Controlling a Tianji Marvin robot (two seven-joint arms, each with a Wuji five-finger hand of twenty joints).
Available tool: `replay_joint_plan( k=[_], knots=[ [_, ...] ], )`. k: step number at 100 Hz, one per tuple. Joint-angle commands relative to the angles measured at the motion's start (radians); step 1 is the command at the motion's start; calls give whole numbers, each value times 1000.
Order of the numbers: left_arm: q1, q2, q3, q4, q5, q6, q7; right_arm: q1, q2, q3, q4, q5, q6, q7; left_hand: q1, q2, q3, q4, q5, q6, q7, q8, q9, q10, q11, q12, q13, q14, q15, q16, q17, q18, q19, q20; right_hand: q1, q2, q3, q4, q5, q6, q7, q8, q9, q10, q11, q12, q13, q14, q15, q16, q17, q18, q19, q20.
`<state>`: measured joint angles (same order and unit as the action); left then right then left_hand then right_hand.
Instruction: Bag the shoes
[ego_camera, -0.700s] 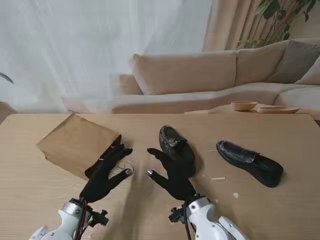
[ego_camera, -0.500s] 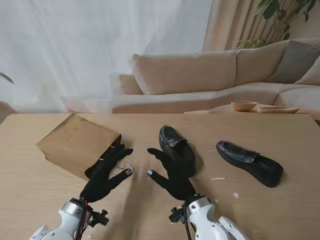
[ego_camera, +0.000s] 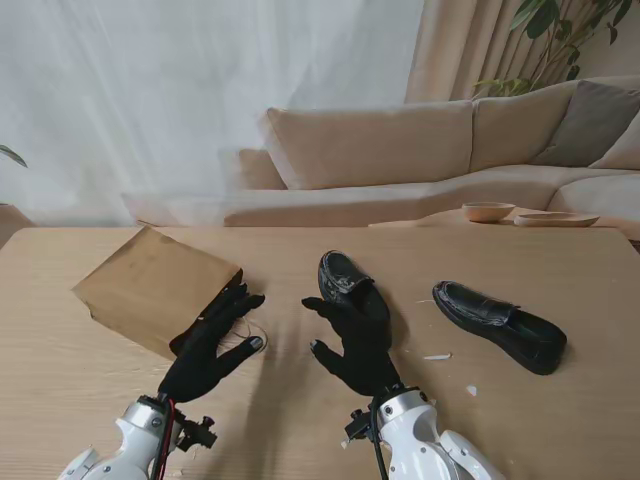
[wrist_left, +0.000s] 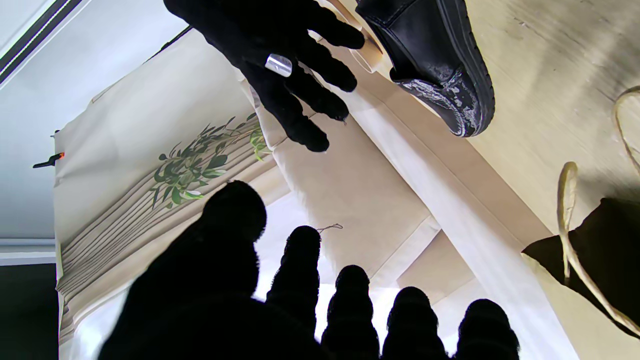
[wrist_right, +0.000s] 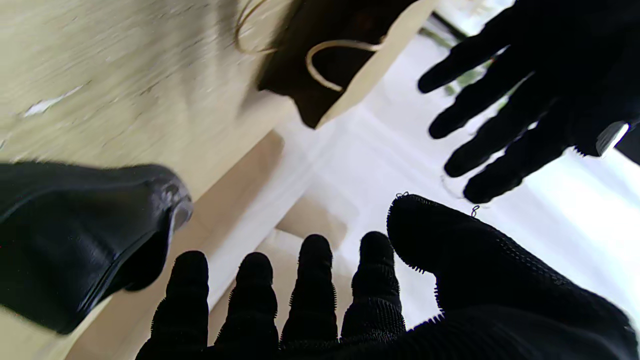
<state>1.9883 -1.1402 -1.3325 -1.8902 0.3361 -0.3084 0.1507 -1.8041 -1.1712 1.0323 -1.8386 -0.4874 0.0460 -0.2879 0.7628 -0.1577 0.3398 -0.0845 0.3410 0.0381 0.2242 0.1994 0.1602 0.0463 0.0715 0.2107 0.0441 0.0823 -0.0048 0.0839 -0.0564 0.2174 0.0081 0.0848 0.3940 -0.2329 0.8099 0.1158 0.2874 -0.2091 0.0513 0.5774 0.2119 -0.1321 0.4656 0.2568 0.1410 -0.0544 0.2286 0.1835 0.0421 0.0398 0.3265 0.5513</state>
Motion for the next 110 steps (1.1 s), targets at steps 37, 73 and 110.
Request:
replay_joint_plan(
  k=[37,73,110],
  knots=[
    [-9,2,1,-5,-20,19,-47,56,39,109,-46,-148,198,172,25,30,-6,20,-21,-25,9,-16,-17,-43,-12,-6,-21,-32,-12,4,-1,-22,-23,-24,-23,-32,-138,-93,-4,29,109,68,-19,29,89,30,-6,44,195,106,61,27,172,71],
    [-5,4,-5,-7,-44,24,-68,249,56,94,95,-196,344,295,27,28,-3,19,-15,-20,13,-15,-8,-20,9,0,-19,-10,0,40,-1,-12,-12,1,-46,-65,-113,-114,-40,69,176,91,-25,42,205,72,18,66,369,189,92,22,429,84],
    [-2,3,-20,-7,-58,16,-69,441,74,15,286,-199,376,411,29,26,4,17,0,-12,10,-17,4,-2,34,-8,-18,5,2,79,-4,-4,-12,30,-123,-151,-128,-151,-112,98,244,220,-26,20,272,97,30,69,510,256,98,-5,659,57]
  ],
)
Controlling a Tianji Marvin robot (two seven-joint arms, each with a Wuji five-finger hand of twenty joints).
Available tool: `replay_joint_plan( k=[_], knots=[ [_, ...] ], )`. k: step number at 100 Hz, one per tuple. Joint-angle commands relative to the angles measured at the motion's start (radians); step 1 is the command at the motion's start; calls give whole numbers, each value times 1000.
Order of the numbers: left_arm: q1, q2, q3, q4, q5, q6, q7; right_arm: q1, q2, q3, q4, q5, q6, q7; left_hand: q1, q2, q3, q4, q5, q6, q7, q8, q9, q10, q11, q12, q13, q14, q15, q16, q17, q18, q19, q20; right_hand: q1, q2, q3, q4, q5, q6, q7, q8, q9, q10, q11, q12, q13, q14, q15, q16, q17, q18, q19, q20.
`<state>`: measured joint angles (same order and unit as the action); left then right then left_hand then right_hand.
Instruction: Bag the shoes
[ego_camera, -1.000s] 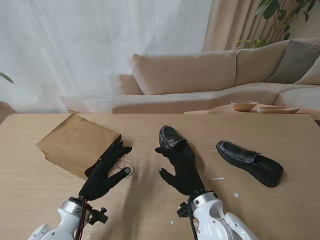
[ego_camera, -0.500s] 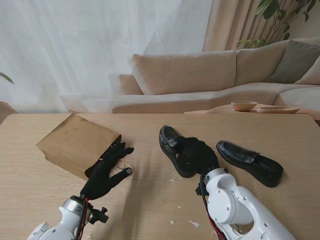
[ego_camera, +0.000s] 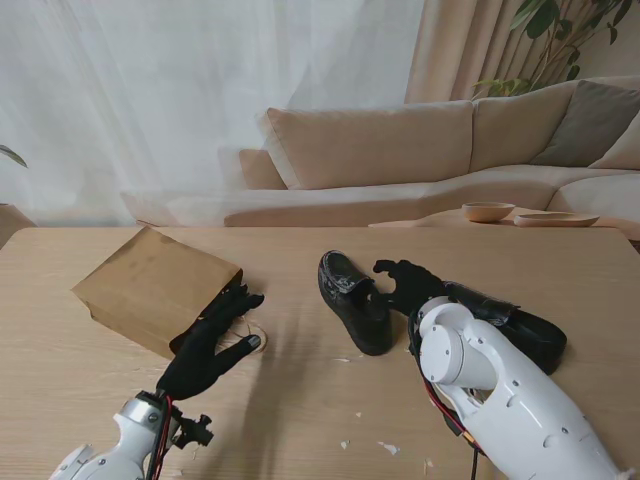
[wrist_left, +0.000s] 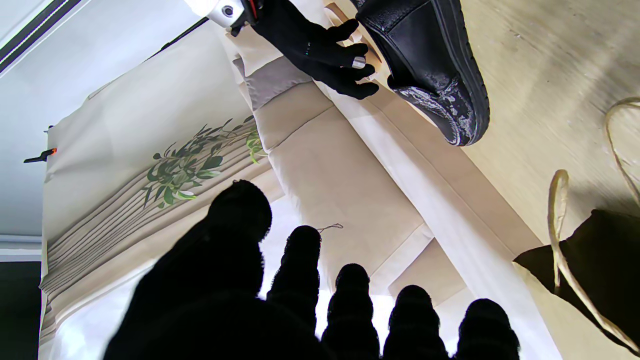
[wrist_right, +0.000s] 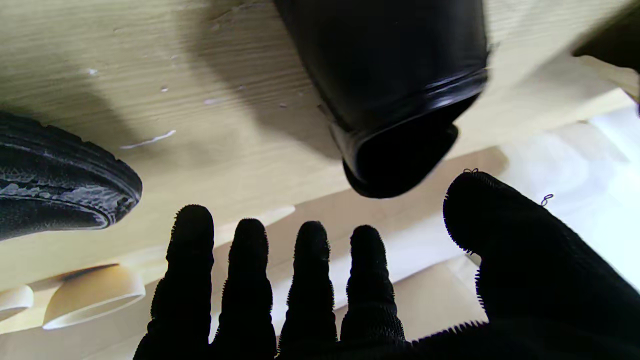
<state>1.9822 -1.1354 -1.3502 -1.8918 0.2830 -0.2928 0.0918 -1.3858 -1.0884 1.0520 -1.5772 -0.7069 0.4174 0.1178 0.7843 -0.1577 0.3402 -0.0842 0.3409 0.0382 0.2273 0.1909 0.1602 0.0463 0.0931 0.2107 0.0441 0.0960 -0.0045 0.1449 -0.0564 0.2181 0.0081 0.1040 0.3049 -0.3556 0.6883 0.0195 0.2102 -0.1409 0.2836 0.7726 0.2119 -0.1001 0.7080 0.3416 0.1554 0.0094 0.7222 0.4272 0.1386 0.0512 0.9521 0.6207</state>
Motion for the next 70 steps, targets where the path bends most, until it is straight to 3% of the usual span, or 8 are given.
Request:
replay_joint_plan(
  k=[1,15,34,60,70],
  knots=[
    [5,-2,-3,-5,-4,0,-9,28,-9,-8,30,24,5,5,7,26,4,17,0,-12,7,-8,4,-2,13,-8,-18,-9,2,18,-4,-5,-12,11,-34,-28,-6,-55,-38,31,10,25,-26,-12,30,12,15,5,17,13,2,-17,34,-12],
    [4,-4,-7,-3,-5,-4,-4,104,-19,-65,116,59,11,-5,9,25,6,17,0,-9,7,-9,4,1,16,-10,-18,-7,1,22,-4,-5,-13,15,-32,-26,-1,-54,-45,49,-7,25,-29,-8,35,15,17,9,15,12,2,-15,40,-16],
    [3,-5,-13,-1,-14,-6,-2,197,-35,-137,226,105,15,-20,8,25,7,17,0,-7,7,-8,4,5,19,-12,-18,-7,1,27,-4,-5,-13,21,-26,-24,7,-54,-49,60,-116,-10,-28,8,7,-4,15,13,-6,2,0,-12,47,-31],
    [2,-8,-18,1,-23,-9,4,285,-51,-209,332,163,6,-12,7,24,10,16,2,0,11,-6,7,11,26,-11,-18,-5,2,33,-4,-3,-13,28,12,-21,35,-50,-20,-17,-126,-3,-27,3,25,5,27,19,-6,1,6,-12,48,-36],
    [3,-8,-19,0,-24,-8,5,306,-56,-229,365,180,-3,-14,9,24,11,16,2,2,12,-5,7,12,28,-10,-18,-6,2,35,-4,-3,-13,30,42,-22,68,-51,22,-101,-138,-13,-29,0,49,14,37,20,-8,1,9,-10,50,-39]
  ],
)
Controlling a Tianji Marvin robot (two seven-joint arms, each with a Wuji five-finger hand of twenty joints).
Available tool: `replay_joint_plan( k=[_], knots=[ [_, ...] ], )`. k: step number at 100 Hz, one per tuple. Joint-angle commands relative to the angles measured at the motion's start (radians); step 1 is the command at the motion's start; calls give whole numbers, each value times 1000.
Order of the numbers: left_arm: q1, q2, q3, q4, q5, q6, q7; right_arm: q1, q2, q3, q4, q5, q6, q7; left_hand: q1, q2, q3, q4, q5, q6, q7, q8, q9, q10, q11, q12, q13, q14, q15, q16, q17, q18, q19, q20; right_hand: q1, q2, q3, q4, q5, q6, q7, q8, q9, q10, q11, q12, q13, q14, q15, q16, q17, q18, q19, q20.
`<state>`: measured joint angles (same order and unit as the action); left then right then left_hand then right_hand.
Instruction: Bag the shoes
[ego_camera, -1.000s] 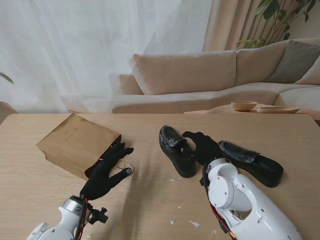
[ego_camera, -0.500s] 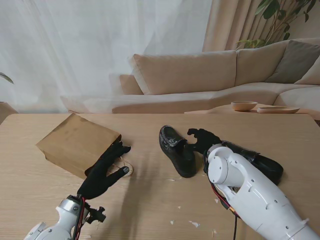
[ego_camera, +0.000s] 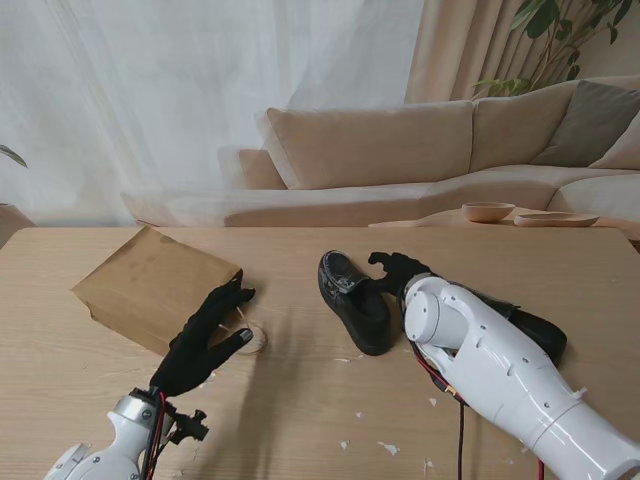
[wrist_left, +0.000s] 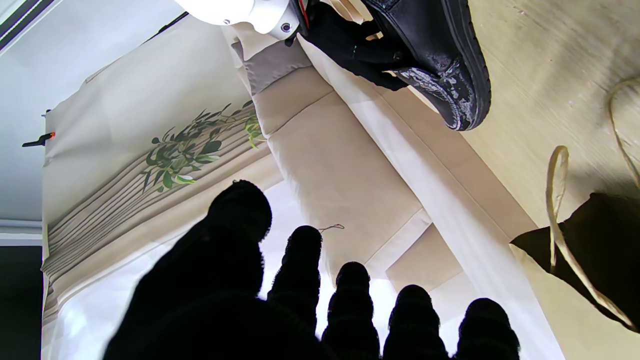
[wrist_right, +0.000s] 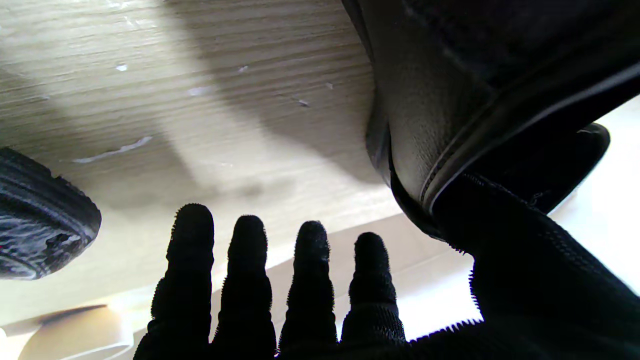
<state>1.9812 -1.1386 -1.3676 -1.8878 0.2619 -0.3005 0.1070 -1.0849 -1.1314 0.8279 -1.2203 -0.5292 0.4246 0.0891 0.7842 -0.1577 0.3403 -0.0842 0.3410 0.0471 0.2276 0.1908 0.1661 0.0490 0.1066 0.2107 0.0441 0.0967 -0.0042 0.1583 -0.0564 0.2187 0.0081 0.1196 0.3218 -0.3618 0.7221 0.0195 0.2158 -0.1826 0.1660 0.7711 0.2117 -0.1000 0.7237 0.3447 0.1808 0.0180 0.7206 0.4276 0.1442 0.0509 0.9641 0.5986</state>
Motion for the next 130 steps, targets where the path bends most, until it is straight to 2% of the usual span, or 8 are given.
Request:
replay_joint_plan(
  k=[1,18,27,32,40,52,63,130],
  knots=[
    [4,-5,-2,-5,-3,0,-11,7,-14,-7,10,4,-12,15,10,24,12,16,3,-4,12,-5,1,11,15,-10,-18,-5,2,21,-4,-4,-13,14,30,-13,38,-50,22,-71,-21,-13,-29,-1,35,12,13,12,-6,1,3,-10,39,-17],
    [4,-6,-3,-5,-3,3,-5,17,-38,-7,58,58,-38,-35,13,24,14,16,6,-6,16,-3,4,15,22,-7,-18,-6,2,24,-4,-4,-13,18,204,102,100,-55,316,-215,56,-82,-7,-15,119,41,49,6,14,13,18,-17,56,-23],
    [3,-7,-3,-5,-2,5,-2,14,-53,7,73,95,-53,-69,16,23,16,15,9,-11,18,-2,7,18,27,-5,-17,-6,3,26,-4,-3,-13,20,307,76,47,-139,394,-222,493,-402,70,-9,117,49,79,14,27,24,24,-13,76,-38],
    [2,-7,-3,-5,-1,5,-1,11,-57,14,74,106,-57,-77,16,25,15,14,9,-11,19,-1,8,18,30,-4,-18,-7,2,26,-4,-4,-13,21,329,73,28,-154,439,-207,626,-447,107,-1,115,52,90,19,30,26,24,-8,82,-40],
    [2,-7,-3,-5,-2,6,-1,0,-64,30,70,119,-64,-101,17,24,15,14,9,-12,19,-1,8,20,34,-3,-18,-7,2,27,-5,-3,-13,22,352,69,27,-167,476,-181,764,-352,166,6,126,58,113,24,38,30,32,-2,91,-40],
    [1,-7,-3,-3,0,5,0,-32,-79,66,48,143,-63,-161,17,25,14,13,9,-12,20,0,9,21,38,-2,-18,-7,1,27,-5,-4,-14,23,394,93,34,-170,461,-50,823,-99,226,19,163,64,137,30,59,42,40,6,115,-44],
    [1,-7,-2,-2,0,6,0,-76,-80,106,-12,152,-54,-188,18,25,14,13,9,-11,21,0,10,23,42,-1,-18,-7,1,26,-5,-4,-14,24,403,105,31,-163,448,8,845,-18,239,22,182,61,137,31,67,47,39,5,127,-42],
    [-6,-2,14,-3,-11,27,-24,-539,-60,362,-548,24,125,-304,22,27,11,13,8,-19,22,1,11,24,49,3,-18,-9,0,20,-4,-6,-16,22,407,82,56,-156,474,49,831,18,253,51,197,60,127,46,73,49,31,11,147,-31]
  ],
)
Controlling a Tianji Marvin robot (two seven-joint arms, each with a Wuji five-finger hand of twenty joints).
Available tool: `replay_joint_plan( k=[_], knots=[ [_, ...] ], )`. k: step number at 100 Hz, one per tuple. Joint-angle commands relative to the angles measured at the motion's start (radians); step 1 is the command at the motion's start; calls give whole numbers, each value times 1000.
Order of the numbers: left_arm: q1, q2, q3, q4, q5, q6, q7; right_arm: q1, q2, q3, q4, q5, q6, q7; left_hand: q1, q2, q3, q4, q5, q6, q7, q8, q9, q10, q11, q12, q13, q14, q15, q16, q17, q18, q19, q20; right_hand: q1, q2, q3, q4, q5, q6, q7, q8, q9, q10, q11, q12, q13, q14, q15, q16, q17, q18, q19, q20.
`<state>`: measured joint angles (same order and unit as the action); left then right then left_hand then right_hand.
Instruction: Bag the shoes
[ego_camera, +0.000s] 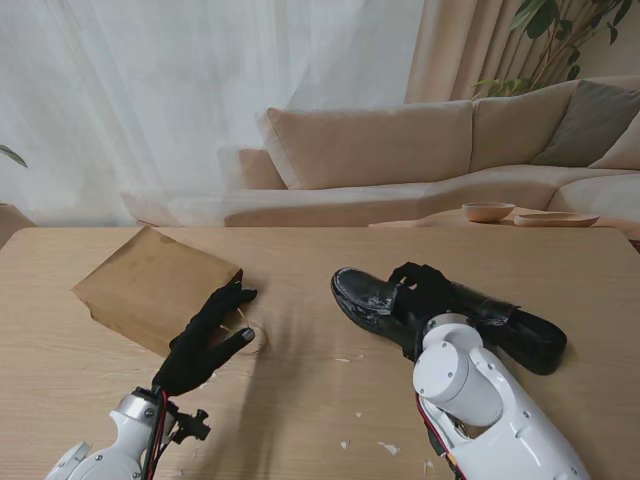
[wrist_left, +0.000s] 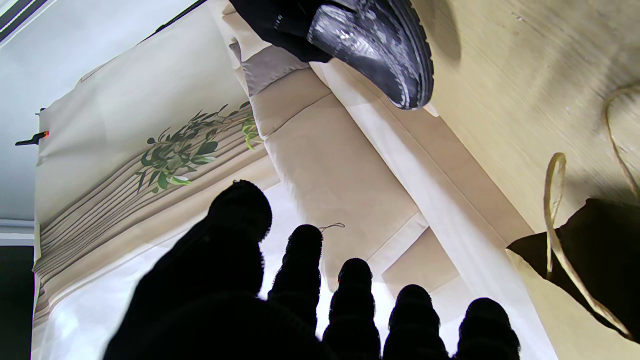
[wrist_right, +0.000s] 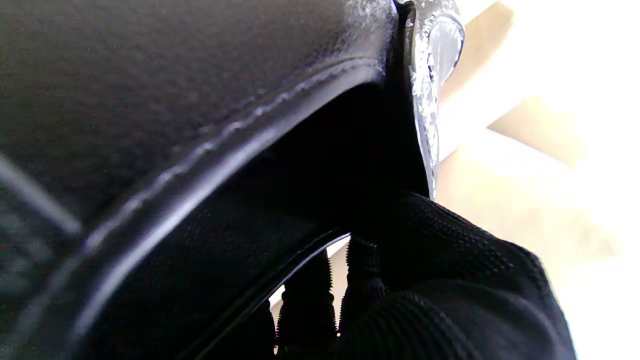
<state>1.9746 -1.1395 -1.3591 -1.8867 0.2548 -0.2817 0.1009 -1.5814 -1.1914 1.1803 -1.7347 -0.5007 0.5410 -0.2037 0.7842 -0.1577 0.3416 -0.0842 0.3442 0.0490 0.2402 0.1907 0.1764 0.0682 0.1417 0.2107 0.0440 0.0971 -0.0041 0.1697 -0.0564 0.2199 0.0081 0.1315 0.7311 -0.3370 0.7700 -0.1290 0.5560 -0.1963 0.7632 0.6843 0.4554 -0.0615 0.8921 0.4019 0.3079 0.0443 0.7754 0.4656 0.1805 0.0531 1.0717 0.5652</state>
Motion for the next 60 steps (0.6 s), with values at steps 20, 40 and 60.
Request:
replay_joint_plan(
  k=[20,40,60],
  knots=[
    [2,0,8,-7,-4,13,-24,-173,-2,86,-143,-64,65,-52,23,27,8,13,-2,-20,9,2,-1,6,12,4,-18,-9,0,8,-4,-7,-16,9,-5,47,20,-6,146,63,225,104,-27,14,21,4,-33,15,30,18,-21,-1,59,17],
    [3,0,9,-6,-2,10,-23,-248,-2,156,-195,-89,101,-60,23,28,6,14,-13,-20,7,1,-2,5,10,4,-18,-11,-1,7,-4,-7,-16,8,-13,41,29,-12,157,41,206,99,-165,10,-2,10,-152,-30,-32,-14,-93,-32,2,12],
    [4,0,8,-3,6,1,-18,-273,-7,209,-196,-83,117,-69,23,28,5,14,-16,-22,9,2,-3,3,8,4,-18,-12,-1,6,-4,-8,-17,6,-19,42,27,-15,160,23,195,100,-236,-5,-37,-5,-194,-55,-90,-49,-134,-32,-68,1]
  ],
)
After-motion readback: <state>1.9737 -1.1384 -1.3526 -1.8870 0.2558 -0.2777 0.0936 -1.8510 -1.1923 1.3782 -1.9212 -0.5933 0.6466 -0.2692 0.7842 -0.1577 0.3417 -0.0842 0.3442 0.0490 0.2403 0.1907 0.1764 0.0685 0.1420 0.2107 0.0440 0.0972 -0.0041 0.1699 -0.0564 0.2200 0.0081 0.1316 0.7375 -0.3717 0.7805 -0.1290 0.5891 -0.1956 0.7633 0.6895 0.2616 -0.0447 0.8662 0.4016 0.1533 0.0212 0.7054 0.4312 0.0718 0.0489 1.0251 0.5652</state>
